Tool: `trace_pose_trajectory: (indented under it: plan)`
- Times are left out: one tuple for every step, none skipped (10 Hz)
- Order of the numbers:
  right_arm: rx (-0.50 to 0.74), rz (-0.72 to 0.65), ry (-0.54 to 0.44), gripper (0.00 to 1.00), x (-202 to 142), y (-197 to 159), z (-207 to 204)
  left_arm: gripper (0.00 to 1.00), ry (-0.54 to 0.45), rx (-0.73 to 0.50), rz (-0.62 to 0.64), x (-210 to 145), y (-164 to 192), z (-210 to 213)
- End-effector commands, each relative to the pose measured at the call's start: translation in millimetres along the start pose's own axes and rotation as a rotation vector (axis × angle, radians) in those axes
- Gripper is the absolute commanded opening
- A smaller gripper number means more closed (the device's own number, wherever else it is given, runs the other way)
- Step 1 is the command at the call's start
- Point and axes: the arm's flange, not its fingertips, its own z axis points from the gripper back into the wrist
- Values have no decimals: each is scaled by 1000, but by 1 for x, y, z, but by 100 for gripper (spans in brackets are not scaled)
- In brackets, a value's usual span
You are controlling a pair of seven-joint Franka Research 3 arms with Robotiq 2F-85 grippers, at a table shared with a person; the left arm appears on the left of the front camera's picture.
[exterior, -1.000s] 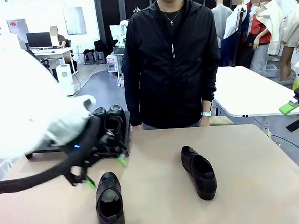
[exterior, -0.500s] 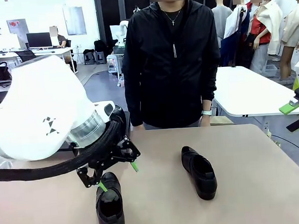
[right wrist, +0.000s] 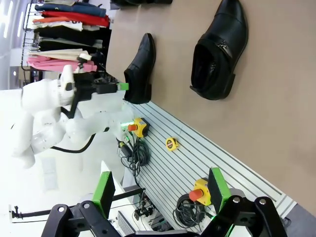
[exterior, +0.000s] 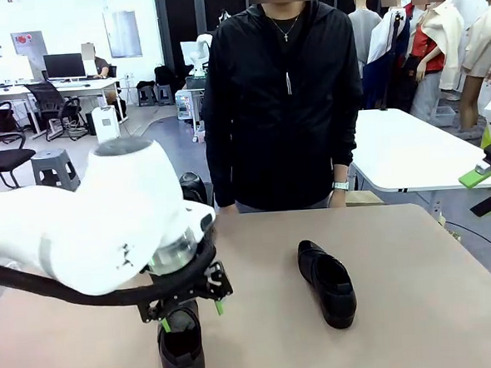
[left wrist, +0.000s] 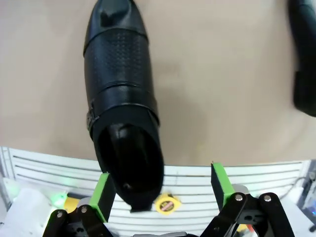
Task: Organize the shoes by placing them on the stand.
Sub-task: Place the Shoe from the middle of the table onto the Shoes Stand.
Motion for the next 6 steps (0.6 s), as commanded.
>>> trace_pose_trajectory:
  plan:
    - [-6,31,15,100,-2,-1,4,100,29,75,45,11,-21,-25]
    - [-6,31,15,100,-2,-1,4,100,56,112,41,14,-28,-41]
    - [-6,31,15,100,-2,-1,4,100,88,144,48,17,-35,-58]
    - [-6,31,15,100,-2,-1,4,100,97,147,35,19,-40,-69]
    - [-6,31,15,100,-2,-1,4,100,129,123,-1,20,-41,-69]
    - [-6,31,15,100,-2,-1,4,40,132,129,2,19,-39,-67]
